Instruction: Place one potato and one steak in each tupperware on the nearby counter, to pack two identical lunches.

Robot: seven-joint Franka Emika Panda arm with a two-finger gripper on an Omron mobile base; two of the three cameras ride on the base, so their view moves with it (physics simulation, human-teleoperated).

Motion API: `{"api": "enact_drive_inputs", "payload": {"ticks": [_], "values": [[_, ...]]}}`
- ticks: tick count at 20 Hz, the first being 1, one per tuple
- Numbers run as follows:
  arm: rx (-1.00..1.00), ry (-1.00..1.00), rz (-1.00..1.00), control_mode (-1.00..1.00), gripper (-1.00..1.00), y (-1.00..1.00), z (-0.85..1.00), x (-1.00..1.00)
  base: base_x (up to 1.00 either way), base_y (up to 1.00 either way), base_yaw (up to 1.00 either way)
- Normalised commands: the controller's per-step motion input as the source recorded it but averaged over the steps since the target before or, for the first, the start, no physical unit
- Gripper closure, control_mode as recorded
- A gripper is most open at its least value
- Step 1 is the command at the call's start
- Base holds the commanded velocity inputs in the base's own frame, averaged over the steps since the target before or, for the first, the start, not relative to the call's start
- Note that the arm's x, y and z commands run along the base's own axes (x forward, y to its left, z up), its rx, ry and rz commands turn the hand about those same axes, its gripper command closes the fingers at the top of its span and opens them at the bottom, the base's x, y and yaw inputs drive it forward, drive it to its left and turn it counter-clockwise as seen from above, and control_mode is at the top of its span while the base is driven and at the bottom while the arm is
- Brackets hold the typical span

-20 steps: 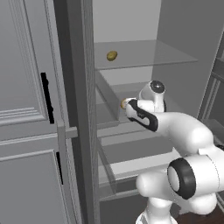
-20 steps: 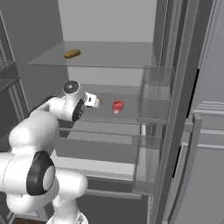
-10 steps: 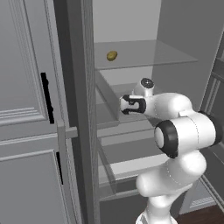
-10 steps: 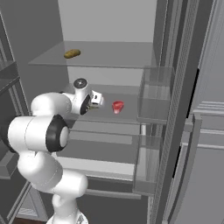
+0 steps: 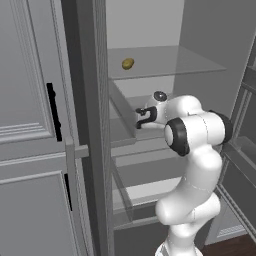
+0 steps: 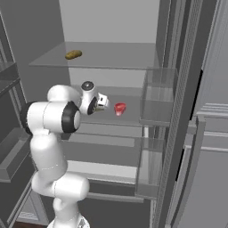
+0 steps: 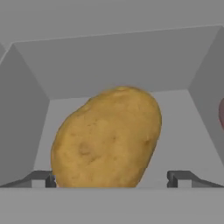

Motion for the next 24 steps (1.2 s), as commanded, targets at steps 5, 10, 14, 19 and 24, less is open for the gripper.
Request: {"api": "enact_drive_inputs", "payload": {"ticks": [5,10,14,19,24], "values": [[0.0,0.05,-0.02,-1.0,-1.0,0.03,-0.29,0.69,0.0,0.0,0.0],[0.0,0.12,-0.09,-1.0,-1.0,0.0,-0.62,0.2,0.0,0.0,0.0],[0.0,0.08,-0.12,-1.0,1.0,0.0,-0.82,0.0,0.0,0.0,0.0],[0.0,-0.02,-0.09,-1.0,1.0,-0.16,-0.38,-0.69,0.0,0.0,0.0],[0.02,-0.09,-0.01,-1.0,1.0,-0.39,0.03,-1.0,0.0,0.0,0.0]]}}
